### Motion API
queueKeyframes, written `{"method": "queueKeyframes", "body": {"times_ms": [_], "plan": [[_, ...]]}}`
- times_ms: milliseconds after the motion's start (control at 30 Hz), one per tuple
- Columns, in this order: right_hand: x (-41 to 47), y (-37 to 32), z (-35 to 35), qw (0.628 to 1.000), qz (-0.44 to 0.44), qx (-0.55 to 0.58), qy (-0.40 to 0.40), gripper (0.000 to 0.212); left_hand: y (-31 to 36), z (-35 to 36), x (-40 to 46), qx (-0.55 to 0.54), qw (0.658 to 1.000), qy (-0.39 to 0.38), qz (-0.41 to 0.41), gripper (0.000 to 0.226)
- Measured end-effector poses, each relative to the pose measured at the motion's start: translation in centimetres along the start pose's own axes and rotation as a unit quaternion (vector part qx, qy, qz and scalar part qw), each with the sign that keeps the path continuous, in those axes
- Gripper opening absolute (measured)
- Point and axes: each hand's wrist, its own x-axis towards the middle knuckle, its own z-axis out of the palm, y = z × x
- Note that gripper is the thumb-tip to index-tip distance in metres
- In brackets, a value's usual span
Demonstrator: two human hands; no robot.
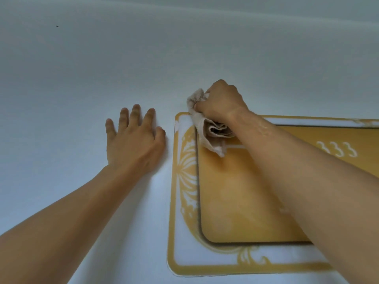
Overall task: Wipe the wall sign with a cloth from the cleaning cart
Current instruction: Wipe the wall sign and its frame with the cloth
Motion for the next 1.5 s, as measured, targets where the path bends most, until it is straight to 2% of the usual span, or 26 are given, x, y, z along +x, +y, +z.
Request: {"method": "queueKeyframes", "body": {"times_ms": [133,267,433,567,733,900,1233,1400,1500], "plan": [[0.0,3.6,-2.7,0.999,0.034,-0.001,-0.007,0.029,1.2,-0.4,-0.8,-0.01,0.999,0.002,-0.031,0.061],[0.5,6.3,-5.4,0.998,0.065,-0.016,-0.02,0.03,4.9,-1.1,-1.6,-0.096,0.992,0.004,-0.076,0.063],[1.1,9.7,-8.0,0.996,0.083,-0.023,-0.026,0.026,12.0,-1.7,-1.7,-0.151,0.988,0.009,-0.012,0.068],[1.5,13.3,-10.2,0.995,0.088,-0.026,-0.024,0.027,17.8,-1.5,-2.3,-0.117,0.992,0.016,0.035,0.068],[1.7,19.9,-14.3,0.995,0.095,-0.018,-0.015,0.031,25.6,-0.1,-3.8,-0.102,0.993,-0.012,0.063,0.067],[2.2,26.6,-18.9,0.994,0.108,-0.025,-0.017,0.025,33.2,1.4,-4.9,-0.09,0.993,-0.03,0.074,0.07],[1.8,39.0,-27.2,0.99,0.132,-0.041,0.007,0.03,46.1,4.4,-8.3,-0.098,0.992,-0.036,0.073,0.065],[0.4,42.6,-29.6,0.988,0.151,0.026,0.006,0.036,50.5,5.9,-9.3,-0.102,0.992,-0.025,0.075,0.066],[-0.6,44.1,-29.8,0.987,0.15,0.064,0.004,0.027,52.5,7.1,-10.2,-0.076,0.992,-0.012,0.098,0.064]]}}
